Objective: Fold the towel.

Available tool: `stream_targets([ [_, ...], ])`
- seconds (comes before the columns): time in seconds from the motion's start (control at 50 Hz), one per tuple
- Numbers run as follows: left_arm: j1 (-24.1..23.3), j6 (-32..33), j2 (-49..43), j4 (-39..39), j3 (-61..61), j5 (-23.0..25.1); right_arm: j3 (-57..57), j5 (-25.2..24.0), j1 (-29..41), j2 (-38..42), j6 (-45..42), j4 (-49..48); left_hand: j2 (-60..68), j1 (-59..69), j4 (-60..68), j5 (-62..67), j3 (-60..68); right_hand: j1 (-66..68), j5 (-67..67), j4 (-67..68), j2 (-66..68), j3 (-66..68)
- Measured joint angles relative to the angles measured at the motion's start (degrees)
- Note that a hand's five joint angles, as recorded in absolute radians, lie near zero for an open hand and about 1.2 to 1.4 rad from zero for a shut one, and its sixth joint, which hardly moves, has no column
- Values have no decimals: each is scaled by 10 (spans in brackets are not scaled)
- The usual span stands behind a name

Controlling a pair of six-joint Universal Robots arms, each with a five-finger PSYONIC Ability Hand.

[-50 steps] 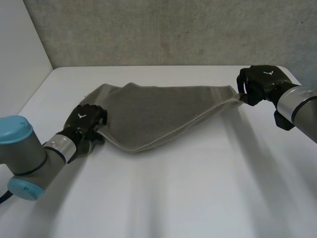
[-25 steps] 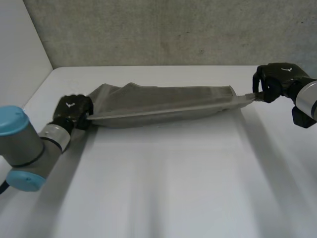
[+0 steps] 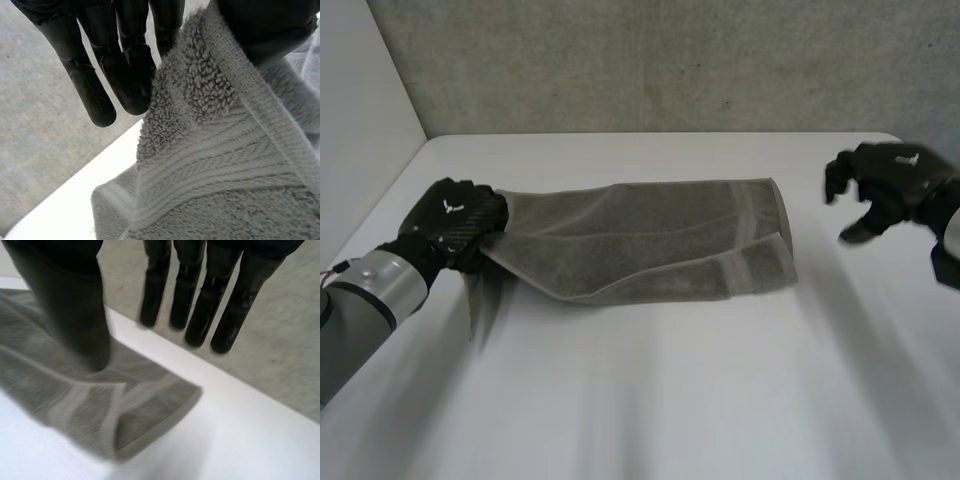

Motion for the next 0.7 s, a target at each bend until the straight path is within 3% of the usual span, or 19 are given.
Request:
stream_targets([
  [0.02, 1, 0, -1, -1, -6, 3, 18, -8, 1, 0, -3, -3, -1, 0, -1, 0, 0, -101, -111, -105, -94, -105],
  [0.06, 4, -1, -4, 0, -12, 6, 45, -17, 3, 3, -11, -12, -2, 0, -7, 0, -1, -186, -209, -197, -184, -198],
  [0.1, 6, -2, -8, 1, -17, 8, 69, -23, 5, 9, -21, -24, -2, 0, -11, 0, -5, -198, -233, -223, -194, -215],
  [0.22, 10, -4, -23, 4, -20, 7, 104, -18, 28, 51, -49, -80, -45, -9, -56, -13, -52, -217, -249, -232, -196, -226],
  [0.48, 13, -5, -45, 7, -20, 6, -36, 110, 102, 205, -52, -108, -84, -40, -91, -45, -86, -229, -226, -244, -222, -239],
  [0.7, 13, -7, -65, 11, -21, 6, -66, 135, 144, 271, -48, -85, -84, -40, -92, -46, -86, -220, -213, -237, -223, -232],
])
